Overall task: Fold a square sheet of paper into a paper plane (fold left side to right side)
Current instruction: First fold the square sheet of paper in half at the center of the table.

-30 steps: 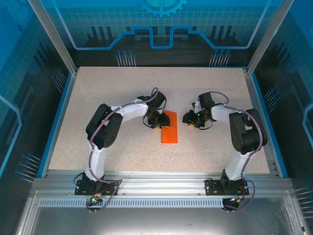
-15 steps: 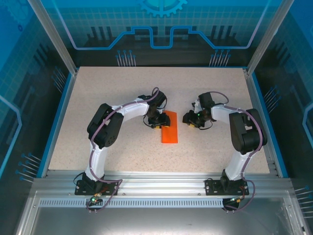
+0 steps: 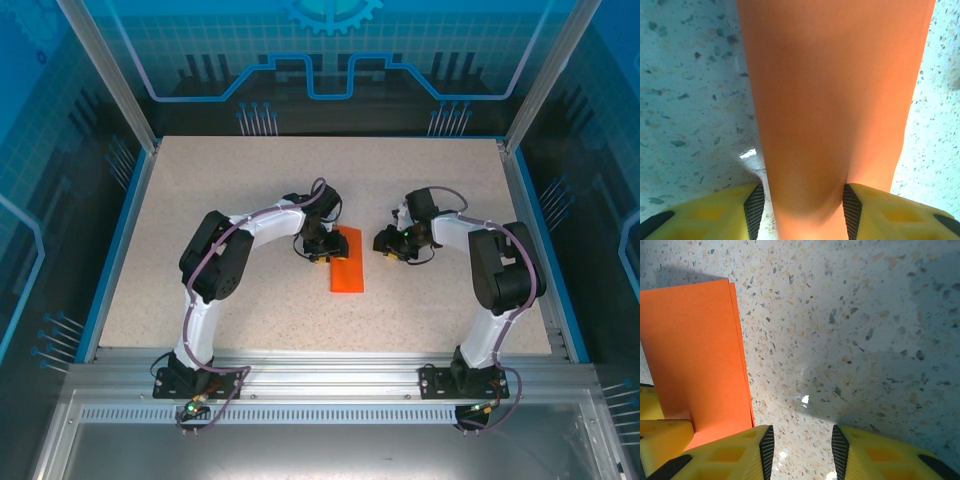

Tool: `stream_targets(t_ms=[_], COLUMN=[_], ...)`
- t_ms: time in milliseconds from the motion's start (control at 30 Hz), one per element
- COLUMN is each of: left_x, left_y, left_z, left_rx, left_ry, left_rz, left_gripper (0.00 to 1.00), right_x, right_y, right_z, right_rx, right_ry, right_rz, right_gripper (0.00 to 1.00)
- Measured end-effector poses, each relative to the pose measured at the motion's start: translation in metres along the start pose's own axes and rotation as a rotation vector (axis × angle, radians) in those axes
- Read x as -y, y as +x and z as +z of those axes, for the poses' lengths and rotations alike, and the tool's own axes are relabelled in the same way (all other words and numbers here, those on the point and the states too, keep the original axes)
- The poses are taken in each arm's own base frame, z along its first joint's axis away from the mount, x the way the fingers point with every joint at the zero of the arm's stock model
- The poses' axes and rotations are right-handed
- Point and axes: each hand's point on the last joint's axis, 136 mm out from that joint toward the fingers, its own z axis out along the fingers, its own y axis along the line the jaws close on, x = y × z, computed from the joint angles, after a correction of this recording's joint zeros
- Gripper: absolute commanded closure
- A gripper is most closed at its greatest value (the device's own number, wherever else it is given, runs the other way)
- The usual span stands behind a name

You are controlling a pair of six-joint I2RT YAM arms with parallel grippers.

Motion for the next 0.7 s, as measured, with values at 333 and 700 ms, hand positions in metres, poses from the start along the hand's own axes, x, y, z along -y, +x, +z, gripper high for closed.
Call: stream_targets(t_ms=[333, 700], left_x=[-0.0005, 0.0002], left_y=[0.0004, 0.0004], left_z=[0.0003, 0.0003], left_rx=[-0.008, -0.012], left_ry=[-0.006, -0.009], left_rz=[0.008, 0.022], left_gripper=[0.51, 0.49], right_x=[0.0001, 0.0000], right_y=[0.0004, 0.0005], right_z=[0.0000, 0.0001], right_rx=[-0.002, -0.002], right_ry=[0.002, 0.004], right_rz=[-0.003, -0.004], right_gripper=[0.61, 0.61])
